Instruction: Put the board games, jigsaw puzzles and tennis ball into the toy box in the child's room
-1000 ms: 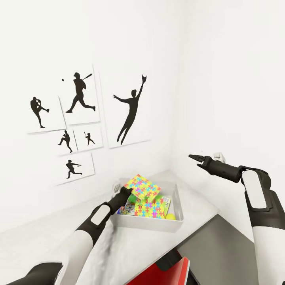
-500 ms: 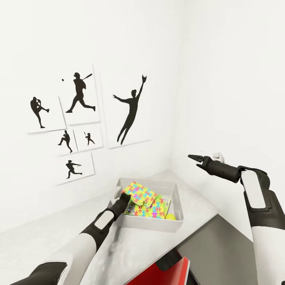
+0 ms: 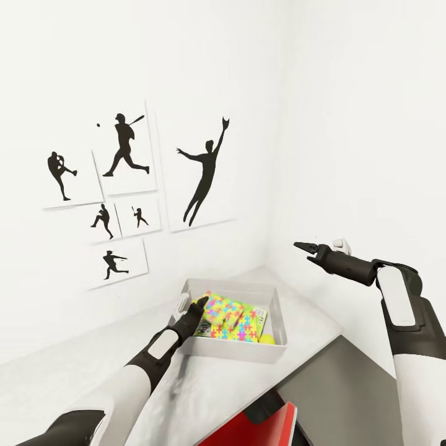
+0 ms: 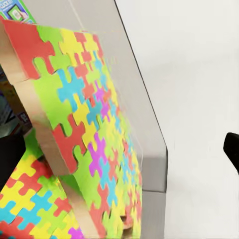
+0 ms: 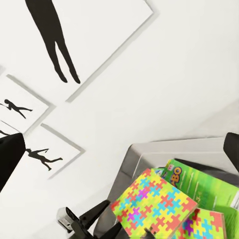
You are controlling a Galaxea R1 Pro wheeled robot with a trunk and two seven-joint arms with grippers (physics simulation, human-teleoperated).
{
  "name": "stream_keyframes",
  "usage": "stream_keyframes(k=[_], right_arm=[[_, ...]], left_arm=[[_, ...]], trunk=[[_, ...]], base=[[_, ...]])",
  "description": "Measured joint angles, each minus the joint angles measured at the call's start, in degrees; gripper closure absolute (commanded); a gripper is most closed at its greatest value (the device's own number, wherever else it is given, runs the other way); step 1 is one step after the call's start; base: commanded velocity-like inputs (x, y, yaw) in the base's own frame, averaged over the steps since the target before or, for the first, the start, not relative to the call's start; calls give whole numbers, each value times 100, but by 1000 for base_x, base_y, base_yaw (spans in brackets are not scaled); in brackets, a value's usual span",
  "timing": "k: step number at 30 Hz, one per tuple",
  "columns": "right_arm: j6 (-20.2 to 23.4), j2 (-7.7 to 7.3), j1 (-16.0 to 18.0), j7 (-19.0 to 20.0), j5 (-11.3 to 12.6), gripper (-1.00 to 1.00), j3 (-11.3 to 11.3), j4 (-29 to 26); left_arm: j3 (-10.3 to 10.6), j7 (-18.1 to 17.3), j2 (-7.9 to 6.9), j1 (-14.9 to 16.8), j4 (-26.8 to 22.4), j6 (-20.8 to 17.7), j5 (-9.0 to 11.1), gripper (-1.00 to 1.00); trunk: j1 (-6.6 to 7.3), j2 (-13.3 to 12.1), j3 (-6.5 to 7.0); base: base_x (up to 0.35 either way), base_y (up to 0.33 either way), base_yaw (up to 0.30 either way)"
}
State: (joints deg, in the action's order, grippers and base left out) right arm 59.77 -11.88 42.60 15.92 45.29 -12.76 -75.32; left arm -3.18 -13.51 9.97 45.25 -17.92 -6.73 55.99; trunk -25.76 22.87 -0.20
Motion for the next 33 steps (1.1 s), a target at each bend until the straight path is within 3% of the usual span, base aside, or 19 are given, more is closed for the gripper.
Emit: stream_keyframes(k=[4,11,18,26,33], right_arm=[[0,0,0,0,0,-100,8,-1],[0,-5,3,0,0,-100,13,1],[0,7,8,0,0,-100,19,7],[0,12,25,0,-2,-100,19,7],[0,19,34,0,-5,-100,19,7]], left_arm=[[0,-7,0,0,-1,-57,-1,-100],[-2,-37,0,0,-3,-591,-6,-100],[-42,-105,-1,0,-82,-1880,13,-100],[-41,-122,-1,-9,-393,-2480,26,-100],[-39,-193,-1,-9,-408,-2597,27,-100]], trunk=[[0,0,0],[0,0,0],[0,0,0],[0,0,0],[0,0,0]], base=[[0,0,0],[0,0,0],[0,0,0],[0,0,0],[0,0,0]])
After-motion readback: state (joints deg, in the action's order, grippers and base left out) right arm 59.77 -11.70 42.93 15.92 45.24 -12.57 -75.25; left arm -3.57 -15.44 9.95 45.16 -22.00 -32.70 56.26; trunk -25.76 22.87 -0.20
